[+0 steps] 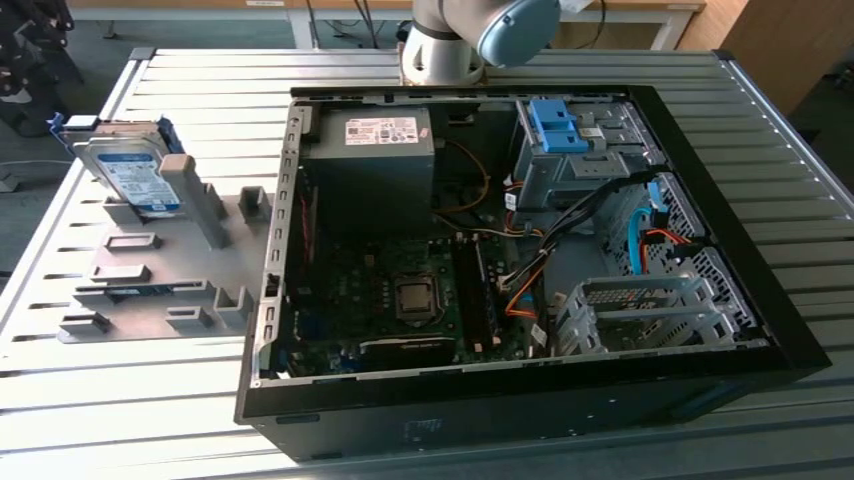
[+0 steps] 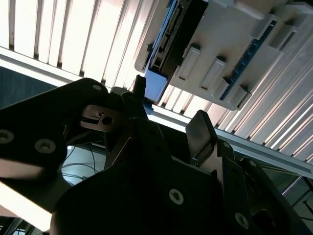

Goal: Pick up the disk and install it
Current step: 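Pick up the disk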

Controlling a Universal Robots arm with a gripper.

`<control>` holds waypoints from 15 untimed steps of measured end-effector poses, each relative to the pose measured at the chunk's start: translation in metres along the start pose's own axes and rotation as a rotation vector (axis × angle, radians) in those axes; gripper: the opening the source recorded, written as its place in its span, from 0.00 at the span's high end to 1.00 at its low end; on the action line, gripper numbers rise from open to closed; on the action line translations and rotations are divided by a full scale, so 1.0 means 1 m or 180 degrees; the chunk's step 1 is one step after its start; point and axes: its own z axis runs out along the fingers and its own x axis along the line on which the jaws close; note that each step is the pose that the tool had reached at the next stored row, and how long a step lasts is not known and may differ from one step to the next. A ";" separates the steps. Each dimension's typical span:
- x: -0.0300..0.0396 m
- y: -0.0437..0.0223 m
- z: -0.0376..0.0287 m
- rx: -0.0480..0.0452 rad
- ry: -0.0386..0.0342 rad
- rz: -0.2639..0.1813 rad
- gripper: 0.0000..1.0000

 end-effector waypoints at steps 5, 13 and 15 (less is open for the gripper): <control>0.0006 0.0039 0.0075 0.0038 -0.0005 -0.0001 0.40; 0.0012 0.0063 0.0211 0.0040 -0.0021 -0.0019 0.40; 0.0012 0.0064 0.0227 0.0041 -0.0021 -0.0019 0.40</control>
